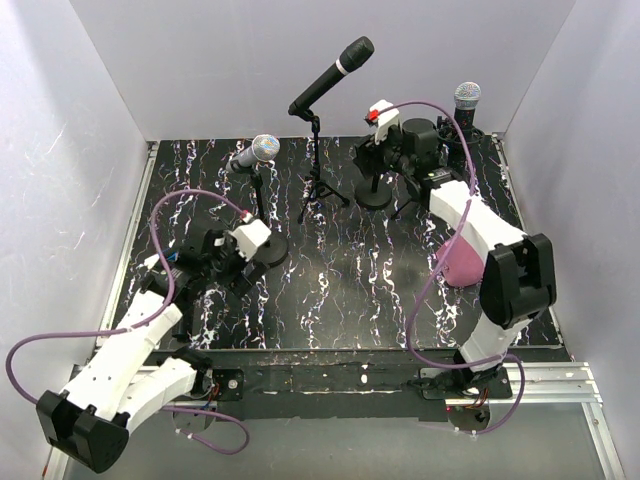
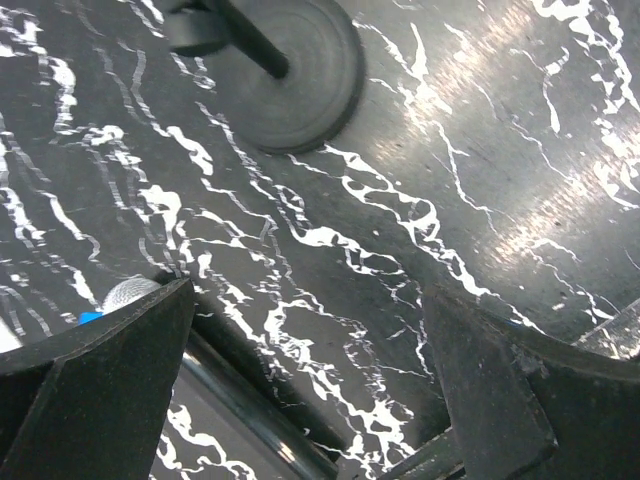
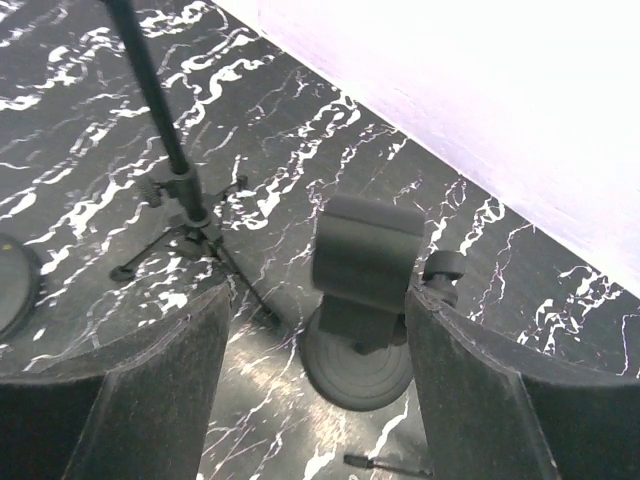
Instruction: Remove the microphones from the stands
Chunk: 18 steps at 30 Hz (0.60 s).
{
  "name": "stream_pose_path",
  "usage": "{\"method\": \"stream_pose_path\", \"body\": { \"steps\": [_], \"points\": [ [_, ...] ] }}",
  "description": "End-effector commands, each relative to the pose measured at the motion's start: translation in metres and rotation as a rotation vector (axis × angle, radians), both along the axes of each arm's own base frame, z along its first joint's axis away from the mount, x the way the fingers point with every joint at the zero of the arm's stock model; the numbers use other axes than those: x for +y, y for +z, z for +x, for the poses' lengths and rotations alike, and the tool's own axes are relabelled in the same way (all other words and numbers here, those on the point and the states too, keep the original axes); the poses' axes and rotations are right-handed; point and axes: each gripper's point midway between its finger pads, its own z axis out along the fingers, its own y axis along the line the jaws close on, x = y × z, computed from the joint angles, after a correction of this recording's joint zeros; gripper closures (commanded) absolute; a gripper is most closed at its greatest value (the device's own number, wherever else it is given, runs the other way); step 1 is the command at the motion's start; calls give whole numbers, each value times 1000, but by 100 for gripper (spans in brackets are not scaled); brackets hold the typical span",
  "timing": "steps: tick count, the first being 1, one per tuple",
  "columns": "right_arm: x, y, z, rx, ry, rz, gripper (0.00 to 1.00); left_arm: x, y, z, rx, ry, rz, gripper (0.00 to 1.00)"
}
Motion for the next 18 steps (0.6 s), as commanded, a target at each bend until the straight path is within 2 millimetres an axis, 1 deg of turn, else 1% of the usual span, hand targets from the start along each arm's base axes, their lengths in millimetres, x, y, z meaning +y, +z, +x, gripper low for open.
{"method": "stream_pose_path", "body": {
  "steps": [1, 3, 4, 6, 7, 8, 9, 12, 14, 15, 17, 18],
  "points": [
    [-1, 91, -37, -97, 49, 112, 22, 10, 49, 13, -123, 43, -32, 2],
    [-3, 100, -52, -84, 61, 139, 22, 10, 66, 18, -151, 36, -41, 2],
    [-4, 96, -63, -42, 72, 144, 22, 12, 78, 24, -189, 47, -46, 2],
    [-1, 100, -83, -8, 115, 172, 22, 25, 112, 43, -329, 132, -34, 2],
    [-1, 98, -92, 13, 130, 184, 22, 34, 130, 53, -407, 181, -17, 2],
    [1, 99, -101, 26, 155, 191, 22, 43, 141, 63, -461, 228, 14, 2],
    [3, 95, -111, 47, 180, 191, 22, 50, 152, 72, -509, 259, 49, 2],
    [5, 90, -129, 81, 225, 183, 22, 71, 172, 94, -592, 387, 137, 2],
    [6, 84, -135, 103, 242, 174, 23, 72, 189, 101, -644, 406, 131, 2],
    [5, 83, -136, 109, 244, 170, 23, 67, 200, 102, -671, 382, 99, 2],
    [5, 81, -137, 117, 245, 165, 23, 49, 214, 102, -699, 266, 64, 2],
    [5, 82, -138, 116, 247, 164, 23, 38, 221, 102, -703, 223, 13, 2]
  ]
}}
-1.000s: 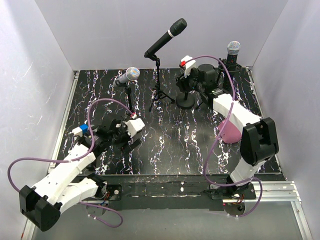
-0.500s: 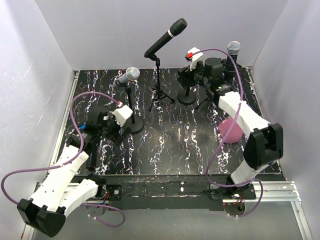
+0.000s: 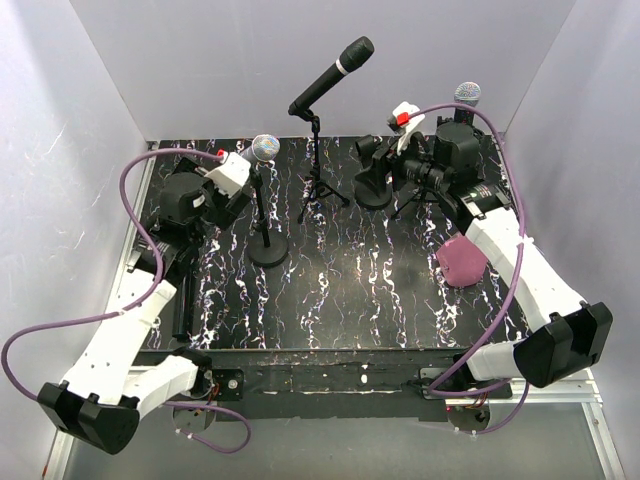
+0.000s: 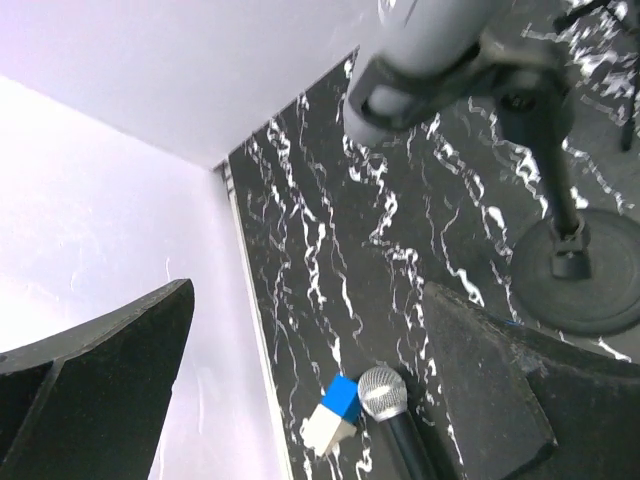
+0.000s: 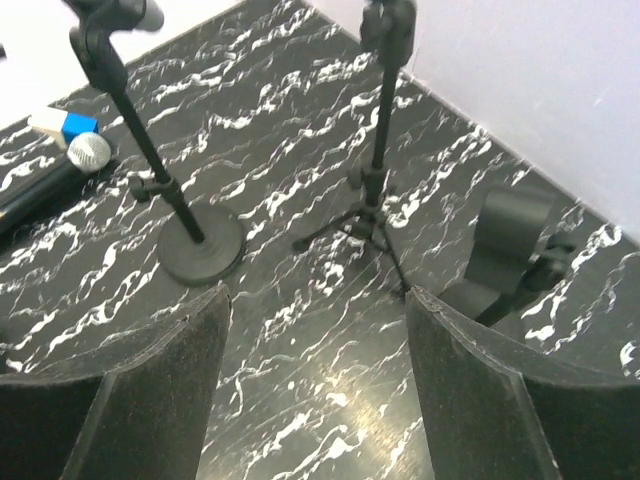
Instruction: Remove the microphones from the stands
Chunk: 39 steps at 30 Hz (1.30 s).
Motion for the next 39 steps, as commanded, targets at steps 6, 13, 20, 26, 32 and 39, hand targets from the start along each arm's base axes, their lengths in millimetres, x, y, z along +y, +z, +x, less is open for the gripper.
{"method": "stream_pose_path", "body": {
  "steps": [6, 13, 20, 26, 32, 39],
  "points": [
    [5, -14, -15, 79, 65, -15, 24, -78, 69, 4, -53, -379, -190, 4],
    [9, -20, -37, 111, 145, -13, 25, -94, 86, 34, -165, -423, -190, 7],
    [8, -26, -48, 128, 167, -12, 26, -122, 84, 38, -188, -584, -154, 27],
    [8, -32, -56, 135, 193, -23, 27, -138, 86, 37, -210, -684, -145, 43],
    [14, -36, -57, 141, 229, -21, 28, -142, 81, 37, -186, -707, -141, 62],
    [40, -29, -61, 136, 317, -4, 30, -160, 94, 32, -176, -761, -217, 97]
  ]
}}
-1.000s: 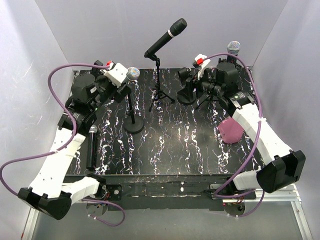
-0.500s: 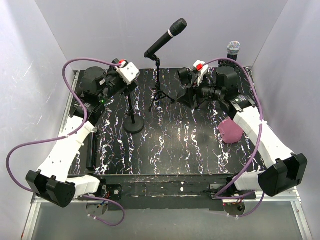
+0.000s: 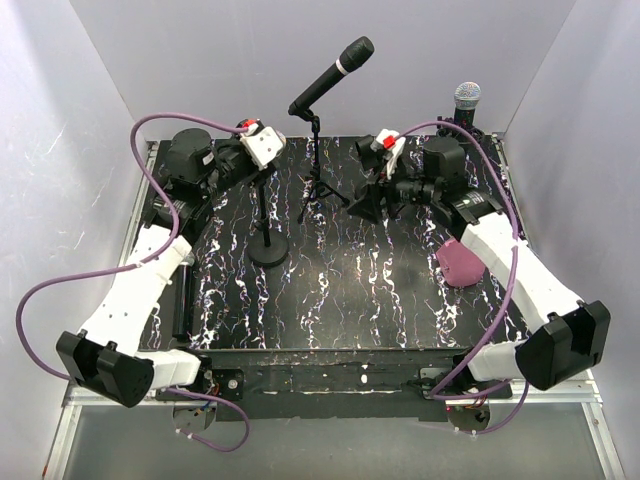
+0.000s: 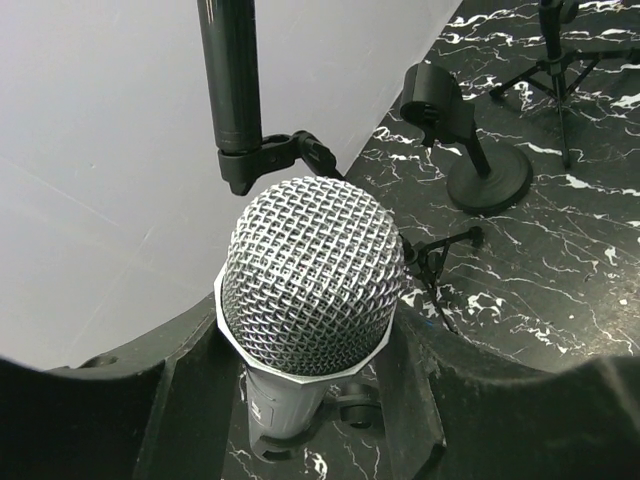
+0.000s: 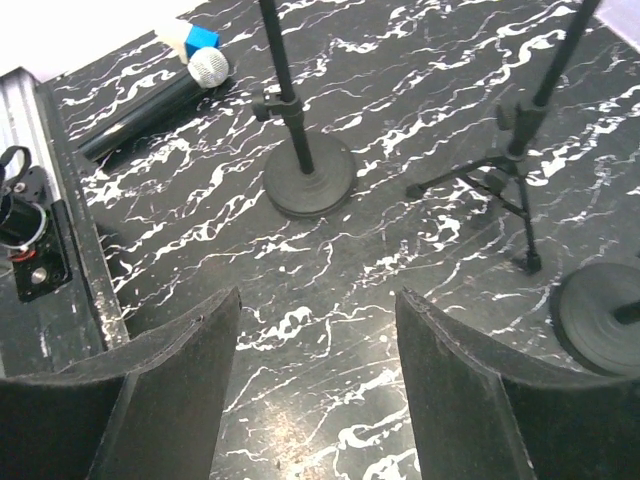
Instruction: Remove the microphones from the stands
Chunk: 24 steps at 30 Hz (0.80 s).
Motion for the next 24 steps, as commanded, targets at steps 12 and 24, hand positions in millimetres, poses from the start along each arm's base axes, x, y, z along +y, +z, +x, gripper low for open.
{"method": "stream_pose_path", "body": {
  "steps": [12, 24],
  "points": [
    [61, 48, 0, -80, 134, 108, 30, -68, 66, -20, -98, -176, -151, 100],
    [64, 36, -20, -60, 207, 109, 29, -113, 73, -67, -161, -296, -190, 100]
  ]
}}
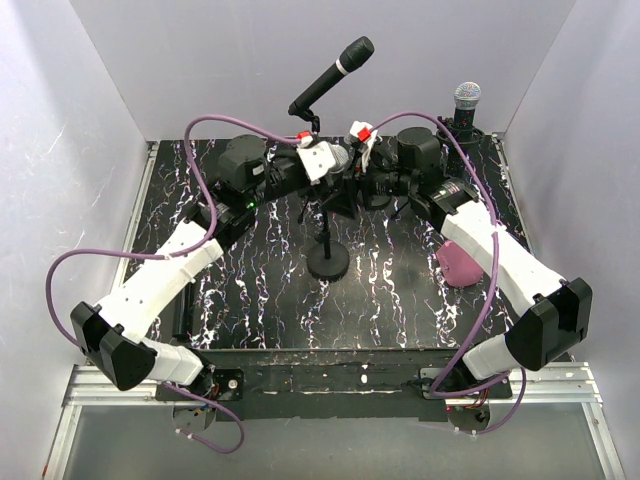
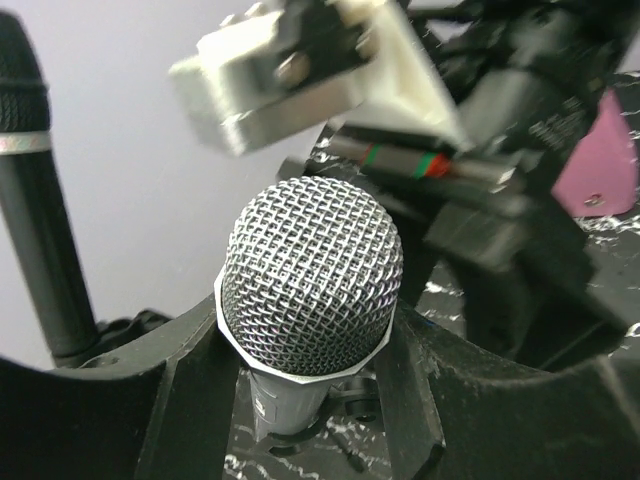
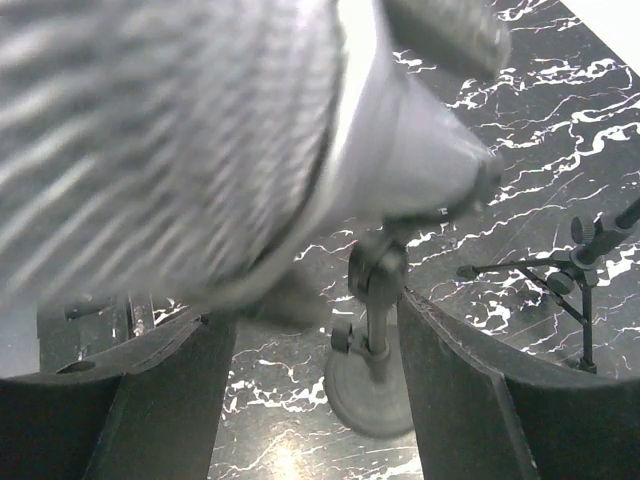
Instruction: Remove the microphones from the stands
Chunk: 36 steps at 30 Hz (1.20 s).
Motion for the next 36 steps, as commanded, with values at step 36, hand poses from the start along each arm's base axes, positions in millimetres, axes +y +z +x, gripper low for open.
{"method": "stream_pose_path", "body": {
  "steps": [36],
  "points": [
    [23, -6, 35, -63, -159, 192, 42, 18, 45, -8, -40, 156, -196, 100]
  ]
}}
